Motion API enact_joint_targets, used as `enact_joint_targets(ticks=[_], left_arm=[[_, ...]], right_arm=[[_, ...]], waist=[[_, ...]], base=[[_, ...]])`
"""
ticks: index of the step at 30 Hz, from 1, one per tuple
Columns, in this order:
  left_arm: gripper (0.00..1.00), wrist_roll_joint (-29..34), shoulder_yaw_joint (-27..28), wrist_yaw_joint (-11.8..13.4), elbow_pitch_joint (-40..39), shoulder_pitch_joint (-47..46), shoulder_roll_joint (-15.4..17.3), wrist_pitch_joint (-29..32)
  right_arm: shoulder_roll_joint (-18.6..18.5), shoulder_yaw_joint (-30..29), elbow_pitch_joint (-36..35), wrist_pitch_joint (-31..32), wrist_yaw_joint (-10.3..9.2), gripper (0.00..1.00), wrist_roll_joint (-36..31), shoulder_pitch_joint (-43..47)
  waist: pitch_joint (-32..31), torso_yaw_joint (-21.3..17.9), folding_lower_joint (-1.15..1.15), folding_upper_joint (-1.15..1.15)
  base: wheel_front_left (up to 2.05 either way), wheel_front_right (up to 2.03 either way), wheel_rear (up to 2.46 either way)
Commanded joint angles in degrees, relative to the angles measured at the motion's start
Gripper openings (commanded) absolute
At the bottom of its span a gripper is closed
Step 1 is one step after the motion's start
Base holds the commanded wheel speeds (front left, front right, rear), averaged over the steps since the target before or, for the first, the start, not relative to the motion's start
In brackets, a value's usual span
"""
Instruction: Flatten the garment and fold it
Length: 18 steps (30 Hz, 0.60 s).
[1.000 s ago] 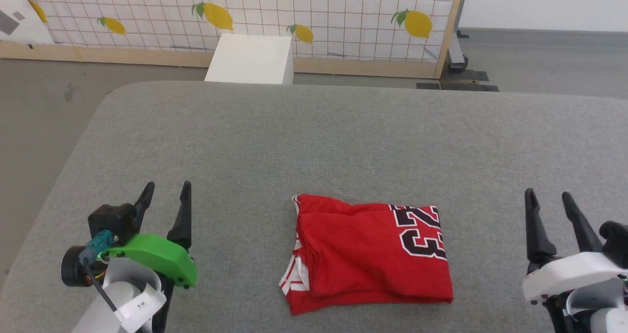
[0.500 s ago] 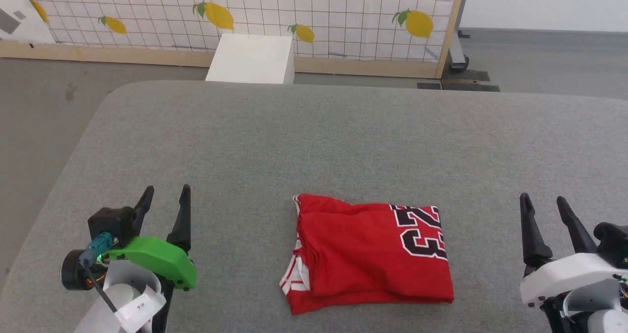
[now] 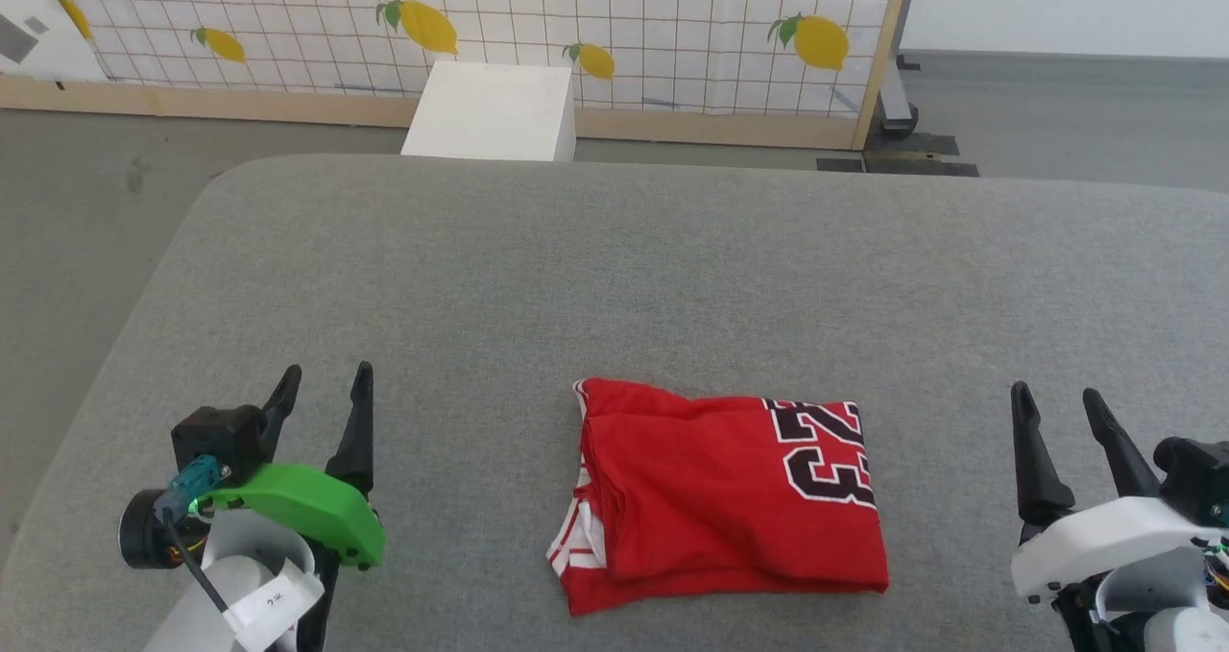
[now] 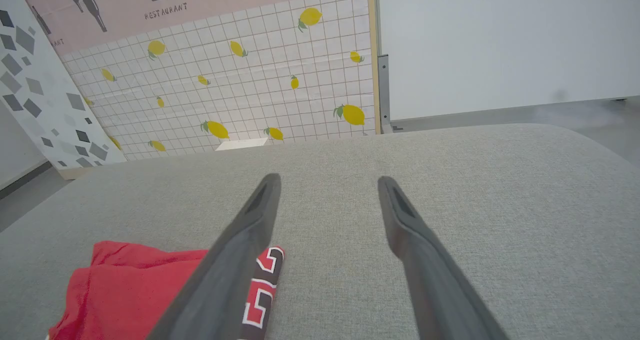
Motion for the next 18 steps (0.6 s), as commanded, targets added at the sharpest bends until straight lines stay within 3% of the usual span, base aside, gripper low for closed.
enact_joint_targets(ticks=[1,12,18], left_arm=[[1.0,-0.4,-0.1,0.1,-0.1,0.7,0.3,-0.2],[1.0,-0.8,-0.2,0.4,-0.5,0.7,0.5,-0.2],[1.0,-1.0,0.0,0.7,-1.1,0.7,0.8,-0.4]], right_arm=[[0.2,0.0,0.1,0.0,-0.08,1.0,-0.4,-0.2],[0.1,-0.2,0.5,1.2,-0.08,1.0,-0.4,-1.1],[-1.6,1.9,0.5,11.3,-0.08,1.0,0.7,-6.0]], waist=[[0.0,0.0,0.0,0.0],[0.3,0.0,0.0,0.0],[1.0,-0.1,0.0,0.0]], base=[[0.0,0.0,0.0],[0.0,0.0,0.0],[0.0,0.0,0.0]])
